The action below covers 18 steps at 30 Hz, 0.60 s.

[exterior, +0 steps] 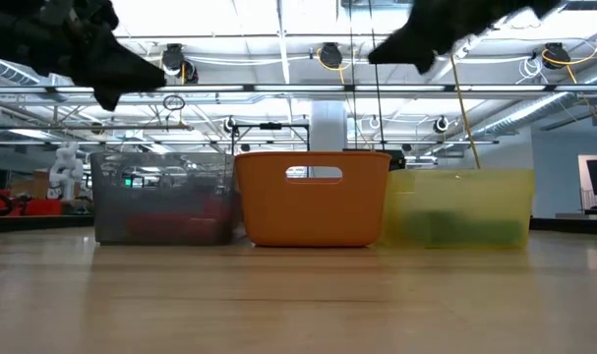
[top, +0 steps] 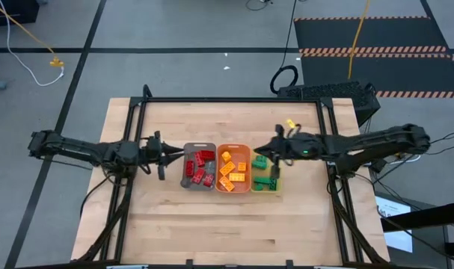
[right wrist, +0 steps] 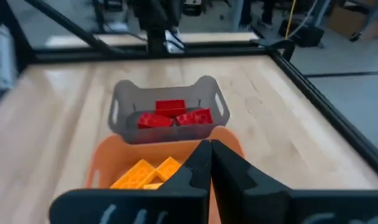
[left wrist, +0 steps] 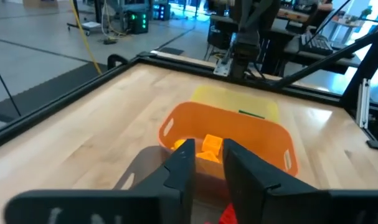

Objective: Sort & place blocks by color
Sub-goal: Return to Home Position

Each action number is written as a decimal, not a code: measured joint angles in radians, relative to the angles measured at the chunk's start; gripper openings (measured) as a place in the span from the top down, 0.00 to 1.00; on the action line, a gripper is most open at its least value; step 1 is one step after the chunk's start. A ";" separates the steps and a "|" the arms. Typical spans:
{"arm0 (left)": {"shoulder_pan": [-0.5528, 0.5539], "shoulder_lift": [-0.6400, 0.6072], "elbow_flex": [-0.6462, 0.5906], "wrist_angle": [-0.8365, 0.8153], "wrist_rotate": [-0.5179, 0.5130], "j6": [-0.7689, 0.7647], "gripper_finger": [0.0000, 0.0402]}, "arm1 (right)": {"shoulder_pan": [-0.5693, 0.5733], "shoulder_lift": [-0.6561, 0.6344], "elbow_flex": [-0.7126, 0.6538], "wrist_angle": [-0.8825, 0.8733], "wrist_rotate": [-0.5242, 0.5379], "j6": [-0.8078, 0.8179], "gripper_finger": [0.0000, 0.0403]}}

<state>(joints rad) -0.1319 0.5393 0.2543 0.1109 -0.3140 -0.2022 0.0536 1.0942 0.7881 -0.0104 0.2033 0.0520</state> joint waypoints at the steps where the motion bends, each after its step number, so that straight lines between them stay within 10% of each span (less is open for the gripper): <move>1: -0.002 -0.031 0.000 -0.029 0.000 0.003 0.81 | 0.000 -0.042 -0.050 0.033 -0.007 0.015 1.00; 10: -0.040 -0.142 0.000 -0.192 0.002 0.001 0.98 | 0.000 -0.330 -0.362 0.164 -0.037 0.097 1.00; 18: -0.061 -0.142 -0.108 0.000 0.042 0.037 0.99 | 0.000 -0.547 -0.544 0.243 -0.071 0.120 1.00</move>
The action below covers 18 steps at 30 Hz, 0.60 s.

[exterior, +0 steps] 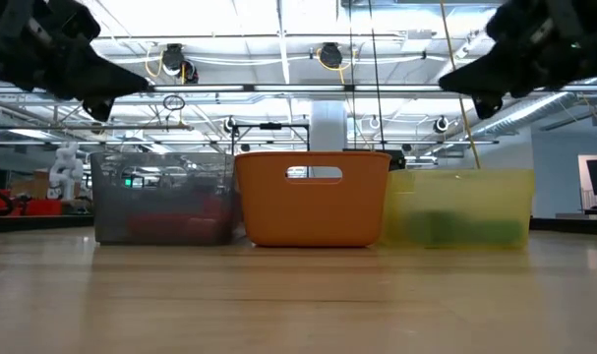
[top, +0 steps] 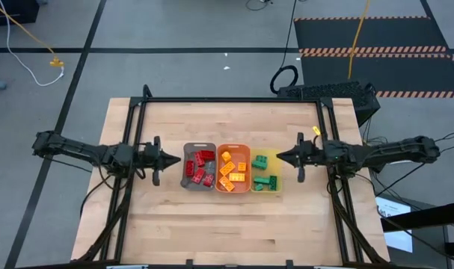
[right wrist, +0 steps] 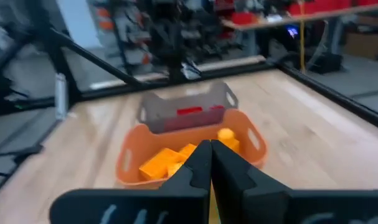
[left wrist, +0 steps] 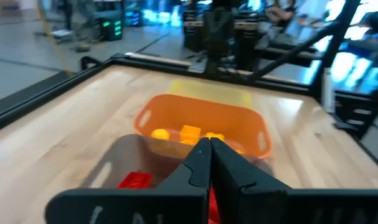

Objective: Sort & place blocks by color
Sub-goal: Return to Home Position

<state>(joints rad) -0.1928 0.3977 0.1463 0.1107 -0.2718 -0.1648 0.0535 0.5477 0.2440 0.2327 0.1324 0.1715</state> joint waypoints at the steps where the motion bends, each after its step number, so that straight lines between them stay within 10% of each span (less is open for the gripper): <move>1: 0.002 0.000 -0.021 0.034 0.019 0.004 0.98 | 0.000 -0.027 -0.020 0.014 -0.013 0.000 1.00; 18: 0.122 -0.210 -0.137 -0.023 0.157 -0.025 0.99 | -0.001 -0.333 -0.188 -0.007 -0.109 0.023 1.00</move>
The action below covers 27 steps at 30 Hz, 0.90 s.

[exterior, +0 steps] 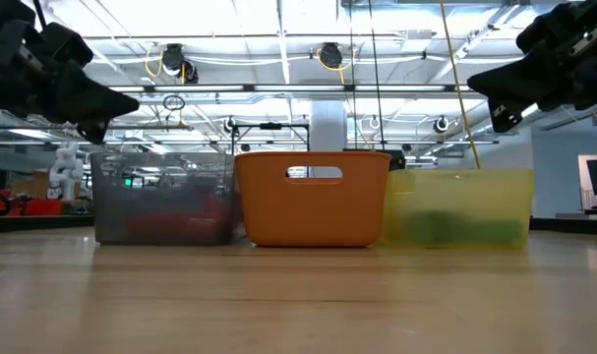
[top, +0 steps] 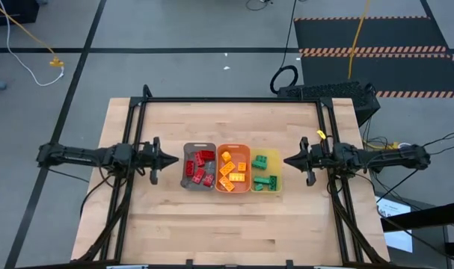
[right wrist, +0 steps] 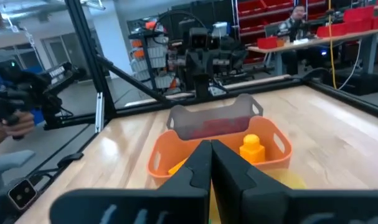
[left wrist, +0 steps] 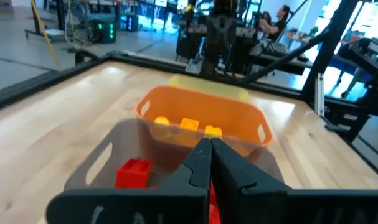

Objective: Sort & place blocks by color
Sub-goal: Return to Home Position

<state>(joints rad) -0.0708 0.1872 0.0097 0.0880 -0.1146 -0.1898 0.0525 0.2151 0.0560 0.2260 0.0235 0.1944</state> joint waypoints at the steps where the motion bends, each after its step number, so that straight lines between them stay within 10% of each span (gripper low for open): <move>1: 0.000 -0.016 0.000 -0.031 0.000 -0.005 0.99 | 0.000 -0.011 -0.002 -0.006 0.000 0.003 1.00; 27: 0.000 0.098 0.008 -0.062 -0.076 0.004 0.99 | 0.000 -0.104 -0.007 -0.170 0.000 -0.032 1.00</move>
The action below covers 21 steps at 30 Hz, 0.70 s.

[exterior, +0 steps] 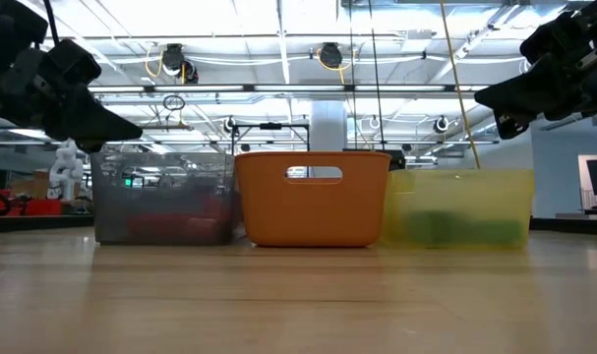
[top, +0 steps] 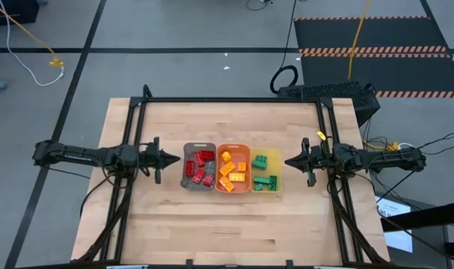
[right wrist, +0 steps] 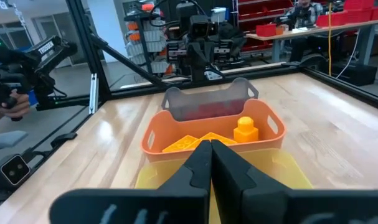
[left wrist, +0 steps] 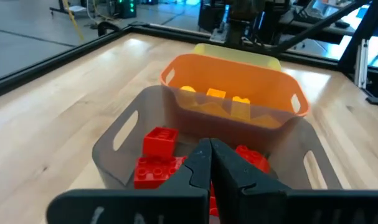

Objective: Sort & place blocks by color
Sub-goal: Return to Home Position

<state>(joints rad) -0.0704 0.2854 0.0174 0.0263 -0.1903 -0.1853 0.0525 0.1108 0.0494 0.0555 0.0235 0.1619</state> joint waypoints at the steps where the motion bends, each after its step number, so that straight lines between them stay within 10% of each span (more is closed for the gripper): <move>1: 0.000 -0.006 0.000 0.001 0.000 0.000 0.99 | 0.000 0.000 0.000 0.000 0.000 0.005 1.00; 21: -0.024 -0.192 0.010 0.001 0.147 0.081 0.99 | 0.000 0.000 -0.001 -0.008 0.000 0.035 1.00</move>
<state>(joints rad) -0.0944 0.0933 0.0277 0.0269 -0.0437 -0.1043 0.0525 0.1112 0.0481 0.0471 0.0235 0.1974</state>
